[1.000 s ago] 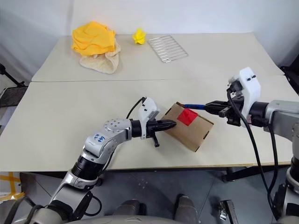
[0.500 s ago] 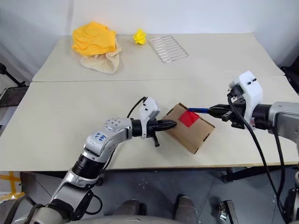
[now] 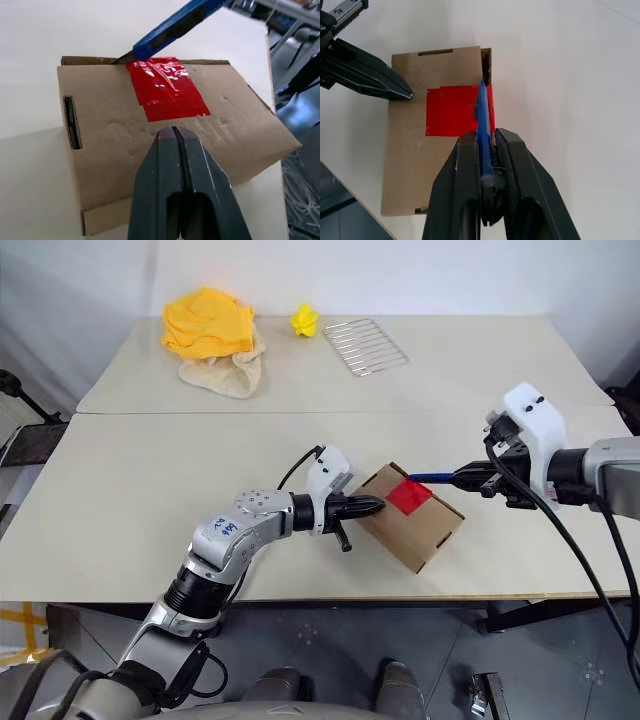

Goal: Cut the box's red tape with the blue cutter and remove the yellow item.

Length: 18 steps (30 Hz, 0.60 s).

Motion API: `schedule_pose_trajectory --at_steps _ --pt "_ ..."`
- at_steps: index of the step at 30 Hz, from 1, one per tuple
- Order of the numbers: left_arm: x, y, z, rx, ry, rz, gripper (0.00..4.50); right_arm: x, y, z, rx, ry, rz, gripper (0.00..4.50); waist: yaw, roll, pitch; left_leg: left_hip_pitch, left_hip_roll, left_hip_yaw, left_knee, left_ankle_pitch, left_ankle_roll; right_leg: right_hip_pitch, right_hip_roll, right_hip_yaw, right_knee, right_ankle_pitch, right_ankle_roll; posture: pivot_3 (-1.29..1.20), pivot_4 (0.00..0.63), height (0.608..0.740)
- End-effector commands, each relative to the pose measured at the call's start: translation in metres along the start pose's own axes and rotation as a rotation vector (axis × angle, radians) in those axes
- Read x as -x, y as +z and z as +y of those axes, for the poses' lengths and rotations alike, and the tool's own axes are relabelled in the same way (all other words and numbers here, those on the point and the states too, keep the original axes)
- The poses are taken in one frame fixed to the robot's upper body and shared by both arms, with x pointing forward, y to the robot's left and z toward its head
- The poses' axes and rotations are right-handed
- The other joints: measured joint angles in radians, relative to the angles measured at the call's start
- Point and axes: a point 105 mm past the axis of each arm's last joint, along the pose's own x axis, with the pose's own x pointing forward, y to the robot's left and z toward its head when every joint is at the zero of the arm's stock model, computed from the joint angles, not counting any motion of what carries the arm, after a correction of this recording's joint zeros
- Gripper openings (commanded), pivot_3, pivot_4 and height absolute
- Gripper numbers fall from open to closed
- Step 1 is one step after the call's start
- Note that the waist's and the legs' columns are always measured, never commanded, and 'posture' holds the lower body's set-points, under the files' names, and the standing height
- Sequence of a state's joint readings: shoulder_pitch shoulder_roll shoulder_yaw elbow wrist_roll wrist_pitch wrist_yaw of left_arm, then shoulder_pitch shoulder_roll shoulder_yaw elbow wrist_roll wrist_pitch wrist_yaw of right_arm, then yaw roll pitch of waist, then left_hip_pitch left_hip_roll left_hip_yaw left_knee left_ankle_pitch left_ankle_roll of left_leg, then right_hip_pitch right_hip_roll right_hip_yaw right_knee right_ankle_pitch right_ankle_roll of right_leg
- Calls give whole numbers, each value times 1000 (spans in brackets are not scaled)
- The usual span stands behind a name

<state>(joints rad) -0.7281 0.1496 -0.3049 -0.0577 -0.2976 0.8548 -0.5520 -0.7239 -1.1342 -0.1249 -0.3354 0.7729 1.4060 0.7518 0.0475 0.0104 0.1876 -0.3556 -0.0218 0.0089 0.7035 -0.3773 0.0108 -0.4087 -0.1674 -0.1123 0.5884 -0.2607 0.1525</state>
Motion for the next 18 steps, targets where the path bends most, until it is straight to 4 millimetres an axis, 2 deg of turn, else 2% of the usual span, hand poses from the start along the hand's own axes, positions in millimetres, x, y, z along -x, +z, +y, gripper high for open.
schedule_pose_trajectory --at_steps 1,9,18 --pt "-6 -23 3 61 56 118 0 -4 1 6 7 46 45 161 0 0 0 0 0 0 0 0 0 0 0 0 0 0 0 0 150 740" --pt "-12 -24 -1 96 66 138 0 -3 -7 5 4 55 135 161 7 -3 -2 0 0 0 0 0 0 1 0 0 -1 0 0 0 150 740" --pt "-15 -30 10 113 133 172 0 6 -16 6 21 71 219 161 10 -3 -2 0 0 0 0 0 0 1 0 0 -1 0 0 0 150 740"
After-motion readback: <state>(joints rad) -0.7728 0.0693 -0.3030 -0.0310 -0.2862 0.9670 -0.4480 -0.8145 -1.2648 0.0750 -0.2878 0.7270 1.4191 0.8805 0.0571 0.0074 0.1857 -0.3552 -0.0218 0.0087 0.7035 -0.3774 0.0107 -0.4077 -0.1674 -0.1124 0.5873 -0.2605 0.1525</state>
